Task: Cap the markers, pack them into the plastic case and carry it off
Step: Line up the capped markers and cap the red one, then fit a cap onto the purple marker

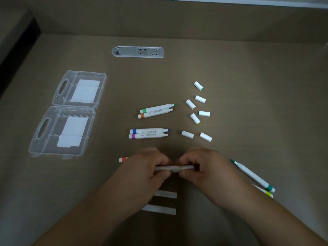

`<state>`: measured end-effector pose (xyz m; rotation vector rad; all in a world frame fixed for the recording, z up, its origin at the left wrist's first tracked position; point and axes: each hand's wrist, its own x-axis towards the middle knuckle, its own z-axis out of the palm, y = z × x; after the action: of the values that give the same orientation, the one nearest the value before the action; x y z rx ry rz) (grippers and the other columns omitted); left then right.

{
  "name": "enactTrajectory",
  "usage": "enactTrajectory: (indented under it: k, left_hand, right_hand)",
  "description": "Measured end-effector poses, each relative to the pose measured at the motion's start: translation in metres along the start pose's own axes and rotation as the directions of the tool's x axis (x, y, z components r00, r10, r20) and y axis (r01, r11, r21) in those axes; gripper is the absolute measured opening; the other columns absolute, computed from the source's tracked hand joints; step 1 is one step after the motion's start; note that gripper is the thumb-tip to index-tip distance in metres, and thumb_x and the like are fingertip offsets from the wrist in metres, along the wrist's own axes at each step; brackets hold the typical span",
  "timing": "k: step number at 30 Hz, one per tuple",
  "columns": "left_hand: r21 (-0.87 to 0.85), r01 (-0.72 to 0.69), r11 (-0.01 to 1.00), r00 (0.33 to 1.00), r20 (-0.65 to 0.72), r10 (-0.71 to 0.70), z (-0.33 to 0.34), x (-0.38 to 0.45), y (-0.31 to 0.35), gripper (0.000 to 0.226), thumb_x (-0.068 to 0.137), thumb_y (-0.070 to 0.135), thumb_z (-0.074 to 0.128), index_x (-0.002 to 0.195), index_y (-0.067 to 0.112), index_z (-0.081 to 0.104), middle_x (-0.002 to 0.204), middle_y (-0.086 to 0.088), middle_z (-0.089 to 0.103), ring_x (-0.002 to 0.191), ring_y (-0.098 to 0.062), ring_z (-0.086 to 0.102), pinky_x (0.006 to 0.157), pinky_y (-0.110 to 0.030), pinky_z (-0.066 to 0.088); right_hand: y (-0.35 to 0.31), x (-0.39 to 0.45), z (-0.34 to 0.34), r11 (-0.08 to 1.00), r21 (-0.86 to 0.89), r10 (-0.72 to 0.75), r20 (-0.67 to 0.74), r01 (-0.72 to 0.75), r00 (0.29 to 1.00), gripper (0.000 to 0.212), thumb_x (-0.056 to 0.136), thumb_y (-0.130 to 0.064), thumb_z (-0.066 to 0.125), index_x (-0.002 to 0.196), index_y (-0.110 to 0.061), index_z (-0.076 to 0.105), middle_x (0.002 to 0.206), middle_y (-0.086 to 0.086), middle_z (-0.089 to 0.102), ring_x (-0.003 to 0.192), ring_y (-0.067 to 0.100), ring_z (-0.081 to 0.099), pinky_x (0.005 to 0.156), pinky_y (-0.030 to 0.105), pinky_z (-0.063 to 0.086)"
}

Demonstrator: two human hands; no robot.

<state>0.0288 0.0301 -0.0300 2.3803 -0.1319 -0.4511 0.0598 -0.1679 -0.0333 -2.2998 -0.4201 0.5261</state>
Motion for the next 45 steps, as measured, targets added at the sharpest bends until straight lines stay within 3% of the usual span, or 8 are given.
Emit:
enactTrajectory:
  k: [5, 9, 17, 24, 28, 35, 40, 45]
  left_hand:
    - [0.148, 0.083, 0.986, 0.969, -0.241, -0.045, -0.021, 0.016, -0.010, 0.025, 0.095, 0.040, 0.056, 0.118, 0.035, 0.064, 0.110, 0.016, 0.059, 0.102, -0.001, 0.051, 0.095, -0.030, 0.048]
    - [0.345, 0.148, 0.927, 0.951, -0.308, -0.037, -0.025, 0.038, -0.018, 0.030, 0.096, 0.033, 0.058, 0.126, 0.032, 0.062, 0.122, 0.006, 0.058, 0.115, -0.012, 0.047, 0.105, -0.036, 0.043]
    - [0.499, 0.141, 0.855, 0.960, -0.278, 0.004, -0.013, 0.052, -0.024, 0.021, 0.093, 0.032, 0.060, 0.114, 0.035, 0.065, 0.115, 0.006, 0.057, 0.113, -0.015, 0.047, 0.101, -0.035, 0.041]
    - [0.538, 0.117, 0.835, 0.965, -0.260, 0.032, -0.011, 0.050, -0.027, 0.020, 0.093, 0.033, 0.058, 0.110, 0.031, 0.069, 0.107, 0.004, 0.059, 0.104, -0.017, 0.051, 0.097, -0.037, 0.045]
    - [0.499, 0.125, 0.858, 0.959, -0.283, 0.025, -0.010, 0.047, -0.025, 0.018, 0.094, 0.032, 0.056, 0.108, 0.028, 0.068, 0.108, 0.002, 0.059, 0.106, -0.018, 0.050, 0.098, -0.038, 0.044]
    - [-0.072, 0.191, 0.979, 0.913, -0.353, -0.204, -0.012, 0.033, -0.011, 0.005, 0.097, 0.030, 0.059, 0.098, 0.035, 0.060, 0.089, 0.013, 0.061, 0.082, -0.006, 0.059, 0.066, -0.021, 0.043]
    - [-0.612, 0.182, 0.769, 0.902, -0.206, -0.378, -0.012, 0.038, 0.003, 0.011, 0.097, 0.027, 0.060, 0.102, 0.035, 0.065, 0.087, 0.008, 0.074, 0.076, -0.004, 0.069, 0.066, -0.022, 0.052]
    - [-0.775, 0.136, 0.617, 0.908, -0.151, -0.390, -0.008, 0.047, 0.011, 0.018, 0.096, 0.020, 0.062, 0.095, 0.038, 0.065, 0.090, 0.007, 0.075, 0.079, -0.008, 0.072, 0.071, -0.028, 0.060]
  right_hand:
    - [0.012, -0.003, 0.009, 0.999, -0.033, 0.025, -0.073, -0.028, 0.997, 0.011, 0.083, -0.019, 0.072, 0.087, -0.030, 0.072, 0.086, -0.014, 0.062, 0.082, 0.001, 0.056, 0.068, 0.011, 0.040]
    - [0.017, -0.001, 0.026, 0.984, -0.160, -0.098, -0.107, 0.080, 0.989, 0.013, 0.076, -0.020, 0.071, 0.083, -0.030, 0.073, 0.084, -0.015, 0.061, 0.086, 0.007, 0.055, 0.076, 0.030, 0.048]
    - [0.017, -0.004, 0.031, 0.967, -0.233, -0.138, -0.156, 0.099, 0.978, 0.019, 0.075, -0.031, 0.073, 0.094, -0.030, 0.074, 0.087, -0.013, 0.059, 0.085, 0.009, 0.055, 0.077, 0.026, 0.048]
    - [0.027, 0.025, -0.002, 0.937, -0.347, -0.136, -0.447, -0.031, 0.884, 0.015, 0.072, -0.023, 0.074, 0.087, -0.023, 0.075, 0.082, -0.003, 0.062, 0.080, 0.022, 0.054, 0.072, 0.034, 0.047]
    - [0.029, 0.053, -0.003, 0.850, -0.518, -0.131, -0.385, -0.096, 0.914, 0.007, 0.074, -0.028, 0.072, 0.079, -0.024, 0.073, 0.085, -0.003, 0.061, 0.083, 0.024, 0.051, 0.070, 0.030, 0.039]
    - [0.029, 0.056, -0.005, 0.908, -0.418, -0.190, -0.345, 0.030, 0.919, 0.009, 0.077, -0.017, 0.074, 0.082, -0.025, 0.072, 0.079, -0.009, 0.060, 0.082, 0.019, 0.054, 0.073, 0.028, 0.042]
    - [0.010, 0.035, -0.008, 0.981, -0.094, -0.191, -0.330, 0.169, 0.924, 0.012, 0.084, -0.012, 0.070, 0.090, -0.023, 0.068, 0.084, -0.013, 0.061, 0.085, 0.005, 0.054, 0.075, 0.008, 0.036]
    - [-0.005, 0.022, -0.002, 0.978, 0.068, -0.168, -0.311, 0.198, 0.935, 0.015, 0.083, -0.008, 0.072, 0.089, -0.021, 0.069, 0.085, -0.017, 0.062, 0.086, -0.001, 0.057, 0.073, 0.006, 0.039]
